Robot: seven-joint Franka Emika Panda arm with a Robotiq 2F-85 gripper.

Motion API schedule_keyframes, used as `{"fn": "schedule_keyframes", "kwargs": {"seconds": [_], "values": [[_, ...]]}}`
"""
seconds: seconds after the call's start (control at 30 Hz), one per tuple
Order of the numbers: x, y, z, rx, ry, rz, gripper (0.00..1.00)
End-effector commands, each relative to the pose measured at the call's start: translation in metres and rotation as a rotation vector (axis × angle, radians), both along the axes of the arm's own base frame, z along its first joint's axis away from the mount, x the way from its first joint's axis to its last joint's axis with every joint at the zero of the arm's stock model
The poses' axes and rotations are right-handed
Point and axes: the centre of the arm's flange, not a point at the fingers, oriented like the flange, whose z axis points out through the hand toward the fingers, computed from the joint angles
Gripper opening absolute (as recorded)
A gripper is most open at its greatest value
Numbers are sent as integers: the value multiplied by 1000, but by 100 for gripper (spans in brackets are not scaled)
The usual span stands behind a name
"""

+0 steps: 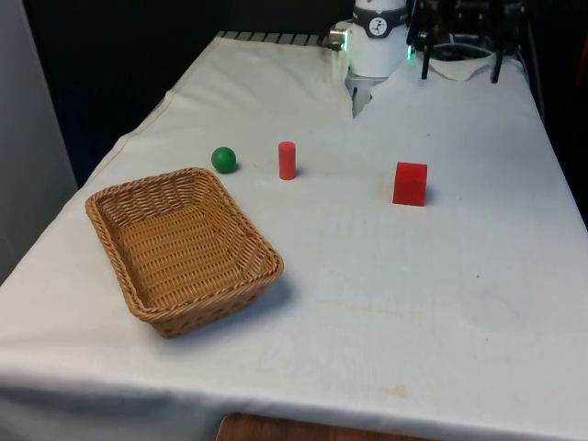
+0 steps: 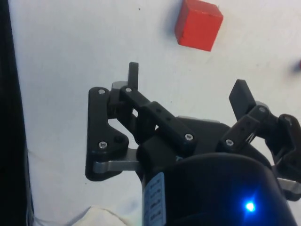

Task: Pick up the object to the left of the cylinder and place it into the basket.

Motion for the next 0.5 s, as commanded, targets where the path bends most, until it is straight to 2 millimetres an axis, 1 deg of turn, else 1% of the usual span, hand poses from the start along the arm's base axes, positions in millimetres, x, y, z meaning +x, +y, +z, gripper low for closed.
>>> {"fn": "schedule_keyframes", "kwargs": {"seconds": [0.0, 0.13, 0.17, 0.2, 0.43, 0.47], "values": [[-1, -1, -5, -2, -12, -5, 100], [-3, -5, -20, -2, -13, -8, 100], [-4, -5, -20, -6, -3, -8, 100], [-5, -8, -27, -2, -16, -8, 100], [-10, -19, -55, -10, -15, -12, 100], [-9, -19, -52, -19, -7, -14, 100]]}}
